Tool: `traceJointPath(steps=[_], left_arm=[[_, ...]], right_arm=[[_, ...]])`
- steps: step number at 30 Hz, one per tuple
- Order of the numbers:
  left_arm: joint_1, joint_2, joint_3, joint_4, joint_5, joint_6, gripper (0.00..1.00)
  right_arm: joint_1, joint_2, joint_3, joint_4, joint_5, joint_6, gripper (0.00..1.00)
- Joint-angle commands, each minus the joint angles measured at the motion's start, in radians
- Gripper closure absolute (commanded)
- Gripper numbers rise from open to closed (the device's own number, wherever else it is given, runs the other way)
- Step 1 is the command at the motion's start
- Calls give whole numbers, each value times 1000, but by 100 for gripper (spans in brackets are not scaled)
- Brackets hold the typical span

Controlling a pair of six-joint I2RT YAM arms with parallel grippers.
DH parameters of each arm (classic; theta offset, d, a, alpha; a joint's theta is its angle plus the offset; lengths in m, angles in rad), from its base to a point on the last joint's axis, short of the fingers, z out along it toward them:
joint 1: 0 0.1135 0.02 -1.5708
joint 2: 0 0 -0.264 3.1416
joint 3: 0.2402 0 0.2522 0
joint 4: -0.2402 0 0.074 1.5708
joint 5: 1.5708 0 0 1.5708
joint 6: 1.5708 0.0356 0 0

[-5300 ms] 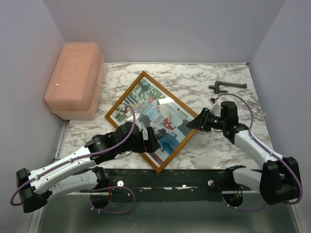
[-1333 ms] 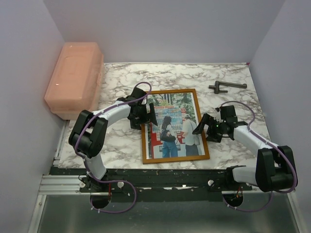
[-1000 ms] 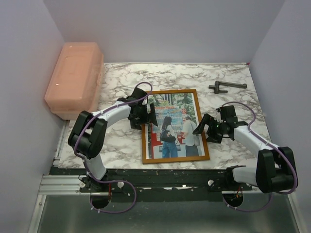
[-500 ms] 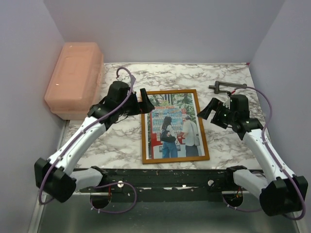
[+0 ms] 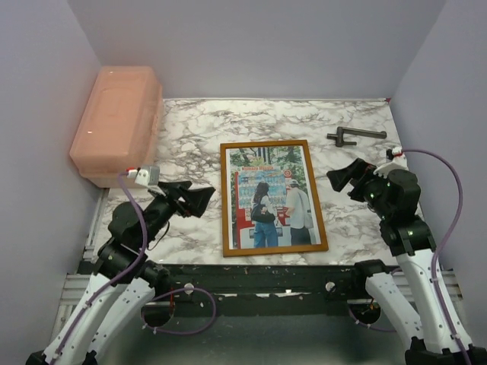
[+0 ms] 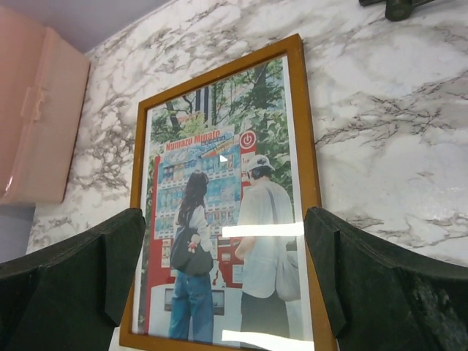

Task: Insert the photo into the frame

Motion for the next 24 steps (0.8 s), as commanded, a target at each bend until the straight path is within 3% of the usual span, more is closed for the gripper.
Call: traceJointPath(steps=[1, 8, 14, 19, 24], left_arm=[[8, -138, -151, 140, -98, 118, 2], [9, -170, -255, 192, -157, 322, 1], [9, -154, -366, 360, -243, 452, 2], [9, -96, -420, 420, -351, 522, 1], [9, 5, -487, 540, -443, 567, 2]], right_arm=[[5, -91, -73, 62, 103, -60, 0], [5, -255, -232, 213, 159, -164, 0], [4, -348, -377, 397, 188, -256, 0], [4, -289, -437, 470, 254, -294, 0], [4, -116, -487, 600, 348, -257, 0]])
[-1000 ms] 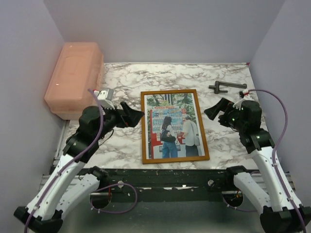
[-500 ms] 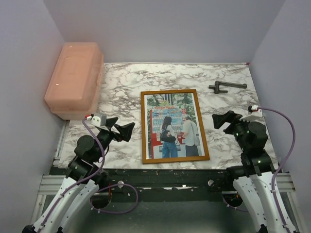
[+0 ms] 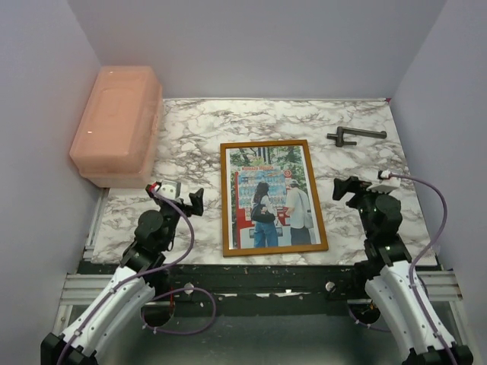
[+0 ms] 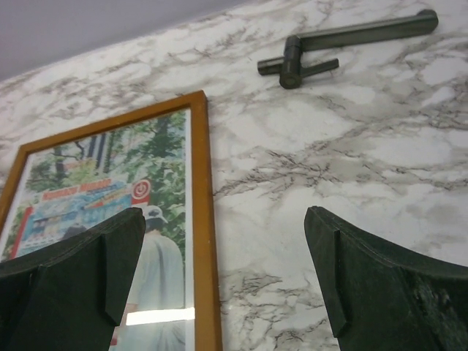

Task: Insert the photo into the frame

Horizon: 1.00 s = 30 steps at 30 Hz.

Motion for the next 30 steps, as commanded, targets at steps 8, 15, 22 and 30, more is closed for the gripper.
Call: traceJointPath(steps=[8, 15, 22, 30], left_arm=[[70, 259, -201, 527, -177, 115, 2], [158, 429, -186, 713, -153, 159, 2], [232, 655, -97, 849, -77, 222, 1], [321, 862, -67, 1068, -100, 168, 1]], right_arm=[[3, 377, -106, 495, 149, -29, 0], [2, 532, -214, 802, 145, -66, 0], [3, 691, -218, 959, 138, -94, 0], [3, 974, -99, 1127, 135, -123, 0]])
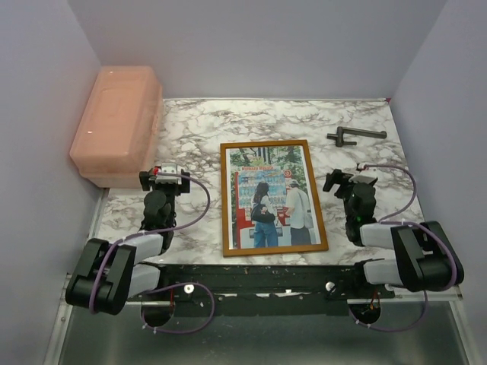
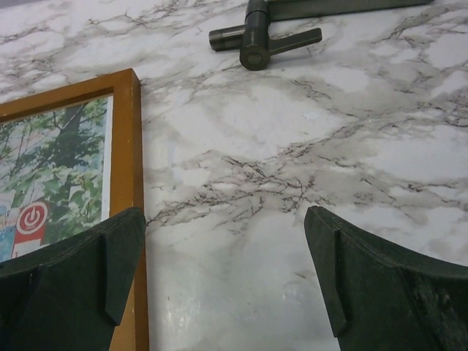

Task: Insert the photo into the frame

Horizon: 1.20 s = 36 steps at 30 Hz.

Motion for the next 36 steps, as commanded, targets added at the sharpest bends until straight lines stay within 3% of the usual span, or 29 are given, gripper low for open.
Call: traceJointPath(steps=[1, 3, 5, 8, 17, 22, 24, 27, 28, 30, 36], left_arm=[[95, 81, -20, 206, 13, -101, 2], [101, 174, -31, 369, 8, -64, 1], [98, 123, -5, 222, 51, -87, 2], [114, 139, 36, 175, 31, -100, 2], [114, 135, 48, 147, -14, -117, 2], [115, 135, 48, 148, -14, -117, 2], [114, 135, 48, 147, -14, -117, 1], [115, 135, 48, 147, -14, -117, 1], [114, 135, 48, 145, -13, -117, 2], [114, 135, 49, 147, -13, -117, 2], [115, 135, 48, 148, -15, -117, 1]], right_arm=[[3, 132, 70, 194, 20, -53, 0], [2, 169, 148, 69, 20, -52, 0], [0, 218, 201, 26, 1, -71, 0], [-6, 245, 240, -13, -35, -84, 0], [-46, 113, 86, 111, -331, -66, 0], [-259, 202, 163, 74, -588, 51, 4], [-315, 217, 150, 128, -614, 86, 6], [-324, 261, 102, 284, -533, 75, 2], [-337, 293, 119, 320, -580, 85, 2], [-337, 290, 185, 160, -628, 28, 8], [-337, 292, 106, 337, -664, 36, 7]])
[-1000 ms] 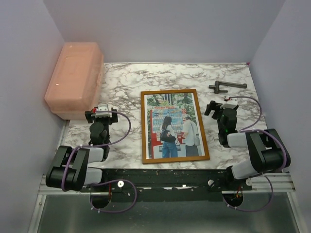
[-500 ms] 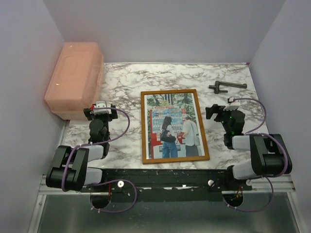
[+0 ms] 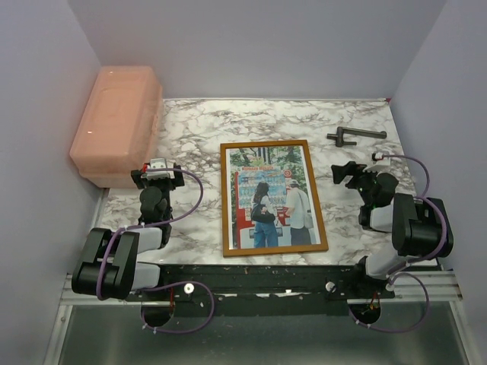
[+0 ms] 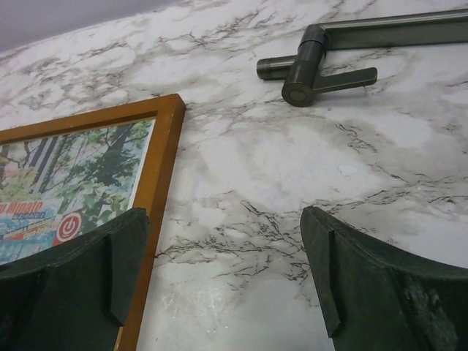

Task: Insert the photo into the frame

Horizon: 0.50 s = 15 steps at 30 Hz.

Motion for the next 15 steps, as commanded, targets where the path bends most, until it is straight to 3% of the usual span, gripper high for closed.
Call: traceJointPath(steps=[1, 10, 13, 14, 15], left_arm=[[8, -5, 11, 15, -18, -12, 1], [8, -5, 11, 16, -18, -12, 2], [8, -6, 11, 15, -19, -13, 2], [8, -4, 11, 15, -18, -13, 1], [8, -3, 10, 16, -19, -13, 2]], right_arm=[[-8, -2, -69, 188, -62, -8, 3], [-5, -1, -119, 278, -55, -18, 0], [78, 31, -212, 433, 119, -70, 0], [93, 104, -240, 602, 139, -50, 0], [93, 124, -246, 643, 136, -40, 0]])
